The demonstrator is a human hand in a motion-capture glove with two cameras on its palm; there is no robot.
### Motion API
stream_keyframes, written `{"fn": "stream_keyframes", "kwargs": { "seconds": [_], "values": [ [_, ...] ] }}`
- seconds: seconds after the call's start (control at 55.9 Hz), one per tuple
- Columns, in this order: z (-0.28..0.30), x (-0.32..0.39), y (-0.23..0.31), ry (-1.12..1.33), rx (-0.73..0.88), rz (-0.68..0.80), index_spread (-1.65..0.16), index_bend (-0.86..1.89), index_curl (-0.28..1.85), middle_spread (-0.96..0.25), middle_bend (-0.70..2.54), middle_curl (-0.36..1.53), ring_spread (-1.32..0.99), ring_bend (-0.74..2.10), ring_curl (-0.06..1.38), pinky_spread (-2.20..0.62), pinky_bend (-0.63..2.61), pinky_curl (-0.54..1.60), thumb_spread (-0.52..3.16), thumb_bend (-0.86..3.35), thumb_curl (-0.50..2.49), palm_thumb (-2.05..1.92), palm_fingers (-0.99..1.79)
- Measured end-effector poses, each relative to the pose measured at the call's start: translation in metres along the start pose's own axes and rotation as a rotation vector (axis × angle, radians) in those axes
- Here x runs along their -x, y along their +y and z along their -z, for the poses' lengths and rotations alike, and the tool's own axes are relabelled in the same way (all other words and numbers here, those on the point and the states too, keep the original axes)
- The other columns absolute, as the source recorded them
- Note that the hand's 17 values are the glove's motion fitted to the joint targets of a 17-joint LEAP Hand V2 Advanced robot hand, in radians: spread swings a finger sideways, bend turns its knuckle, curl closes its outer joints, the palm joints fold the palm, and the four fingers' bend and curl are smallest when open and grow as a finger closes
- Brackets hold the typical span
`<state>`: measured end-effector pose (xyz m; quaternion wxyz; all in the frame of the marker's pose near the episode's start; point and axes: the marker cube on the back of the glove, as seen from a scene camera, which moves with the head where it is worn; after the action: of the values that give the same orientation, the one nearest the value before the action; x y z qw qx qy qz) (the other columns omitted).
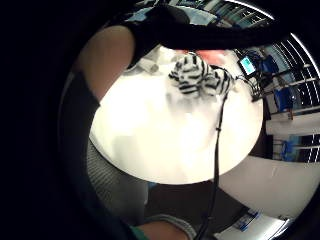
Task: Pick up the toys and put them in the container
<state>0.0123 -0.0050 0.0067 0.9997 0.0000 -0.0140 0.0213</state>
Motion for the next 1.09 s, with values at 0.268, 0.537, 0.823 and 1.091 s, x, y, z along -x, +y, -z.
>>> {"fn": "stream_keyframes", "kwargs": {
  "seconds": [0.268, 0.537, 0.823, 1.091],
  "values": [
    [0.000, -0.001, -0.002, -0.006, 0.002, -0.001, -0.38, 0.18, 0.38, -0.16, 0.16, 0.27, -0.05, 0.18, 0.23, 0.05, 0.72, 0.34, 1.47, -0.01, 0.24, 0.00, -0.08],
    [-0.002, -0.005, -0.014, 0.001, -0.008, -0.002, -0.38, 0.18, 0.38, -0.16, 0.16, 0.28, -0.05, 0.18, 0.23, 0.05, 0.72, 0.34, 1.48, -0.01, 0.24, 0.00, -0.08],
    [0.013, -0.024, -0.145, -0.061, -0.011, -0.011, -0.37, 0.14, 0.36, -0.16, 0.16, 0.28, -0.05, 0.20, 0.25, 0.05, 0.75, 0.35, 1.48, 0.00, 0.25, 0.00, -0.09],
    [-0.039, -0.012, -0.193, -0.057, 0.183, -0.017, -0.36, 0.14, 0.32, -0.16, 0.15, 0.27, -0.06, 0.20, 0.28, 0.04, 0.80, 0.37, 1.47, 0.00, 0.26, 0.02, -0.09]
  ]
}}
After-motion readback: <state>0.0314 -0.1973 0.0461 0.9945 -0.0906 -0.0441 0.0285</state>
